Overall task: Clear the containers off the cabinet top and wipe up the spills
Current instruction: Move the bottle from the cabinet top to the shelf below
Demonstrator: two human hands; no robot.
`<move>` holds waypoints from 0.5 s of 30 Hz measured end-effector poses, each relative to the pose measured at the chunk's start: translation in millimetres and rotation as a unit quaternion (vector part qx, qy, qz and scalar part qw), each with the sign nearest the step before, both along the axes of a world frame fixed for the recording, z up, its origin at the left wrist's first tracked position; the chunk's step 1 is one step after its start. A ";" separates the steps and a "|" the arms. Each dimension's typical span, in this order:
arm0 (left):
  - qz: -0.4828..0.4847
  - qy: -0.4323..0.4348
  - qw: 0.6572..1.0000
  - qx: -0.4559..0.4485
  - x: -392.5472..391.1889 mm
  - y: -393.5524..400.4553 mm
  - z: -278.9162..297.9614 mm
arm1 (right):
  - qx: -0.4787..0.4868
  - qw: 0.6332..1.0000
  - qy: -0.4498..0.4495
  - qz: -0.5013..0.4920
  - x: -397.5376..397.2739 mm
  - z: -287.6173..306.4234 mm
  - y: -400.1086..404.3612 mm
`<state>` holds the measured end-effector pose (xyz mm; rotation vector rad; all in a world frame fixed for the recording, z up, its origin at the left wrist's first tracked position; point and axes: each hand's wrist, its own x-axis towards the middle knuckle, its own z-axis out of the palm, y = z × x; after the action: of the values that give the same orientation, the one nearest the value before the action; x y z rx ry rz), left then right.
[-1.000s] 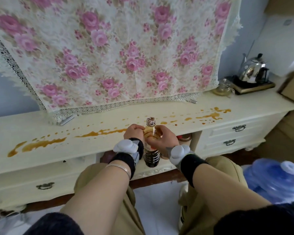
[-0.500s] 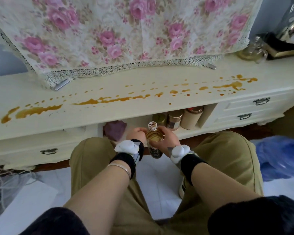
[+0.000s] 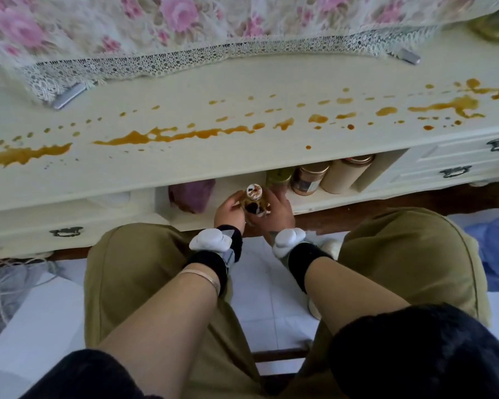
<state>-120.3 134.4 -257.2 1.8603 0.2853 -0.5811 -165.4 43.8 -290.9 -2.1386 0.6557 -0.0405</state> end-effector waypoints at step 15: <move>-0.034 0.001 0.999 0.031 40.9 -15.1 -28.4 | -0.002 0.999 -0.015 -0.028 51.6 -40.2 -7.3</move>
<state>-79.4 119.3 -285.6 1.9351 0.2434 -0.6267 -113.9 36.5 -331.1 -2.1203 0.6977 -0.1044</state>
